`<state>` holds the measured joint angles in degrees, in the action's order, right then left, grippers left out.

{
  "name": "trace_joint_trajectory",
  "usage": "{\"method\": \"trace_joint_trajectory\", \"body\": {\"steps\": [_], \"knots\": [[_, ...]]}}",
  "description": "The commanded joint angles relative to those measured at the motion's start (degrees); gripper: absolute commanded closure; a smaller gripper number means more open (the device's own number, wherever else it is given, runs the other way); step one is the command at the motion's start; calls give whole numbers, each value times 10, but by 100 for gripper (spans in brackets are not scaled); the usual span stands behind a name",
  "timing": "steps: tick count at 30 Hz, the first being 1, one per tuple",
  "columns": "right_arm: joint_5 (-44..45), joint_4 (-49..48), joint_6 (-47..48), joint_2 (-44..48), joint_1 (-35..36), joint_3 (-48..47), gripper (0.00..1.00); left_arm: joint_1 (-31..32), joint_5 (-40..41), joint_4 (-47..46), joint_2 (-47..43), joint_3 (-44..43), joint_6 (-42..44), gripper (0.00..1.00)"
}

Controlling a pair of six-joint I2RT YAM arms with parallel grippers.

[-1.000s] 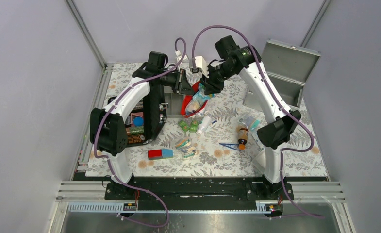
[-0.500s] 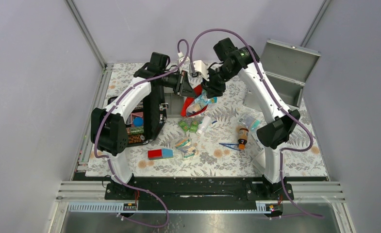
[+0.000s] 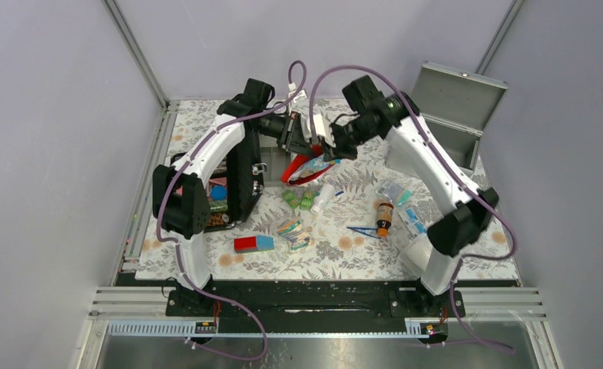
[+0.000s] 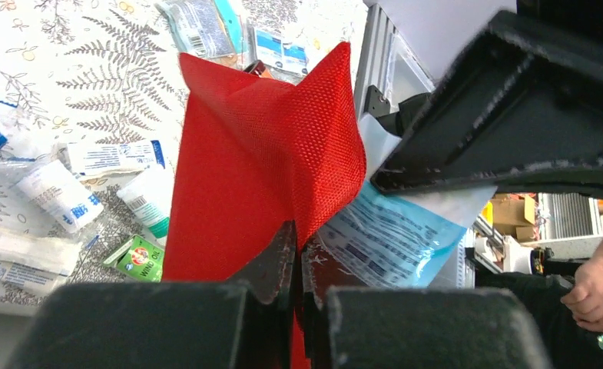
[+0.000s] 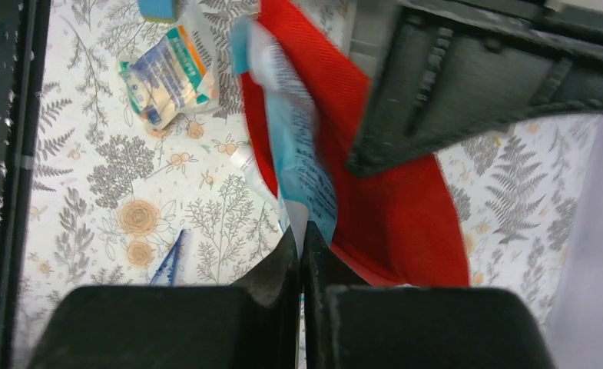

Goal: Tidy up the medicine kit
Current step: Place the medical item at the medicine pouch.

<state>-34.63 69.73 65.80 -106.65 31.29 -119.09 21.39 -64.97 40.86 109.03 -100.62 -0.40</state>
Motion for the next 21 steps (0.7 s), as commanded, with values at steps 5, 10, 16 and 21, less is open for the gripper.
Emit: {"method": "trace_joint_trajectory", "body": {"steps": [5,10,16,21], "knots": [[-77,-407,108,230,25,391,100,2,-49,98,22,-71,99,100],[-96,-458,51,221,25,351,100,4,-26,134,24,-71,138,100],[-77,-458,94,192,26,328,100,14,-11,228,46,-135,214,100],[-55,-430,122,175,26,334,100,16,2,250,49,-151,240,100]]}}
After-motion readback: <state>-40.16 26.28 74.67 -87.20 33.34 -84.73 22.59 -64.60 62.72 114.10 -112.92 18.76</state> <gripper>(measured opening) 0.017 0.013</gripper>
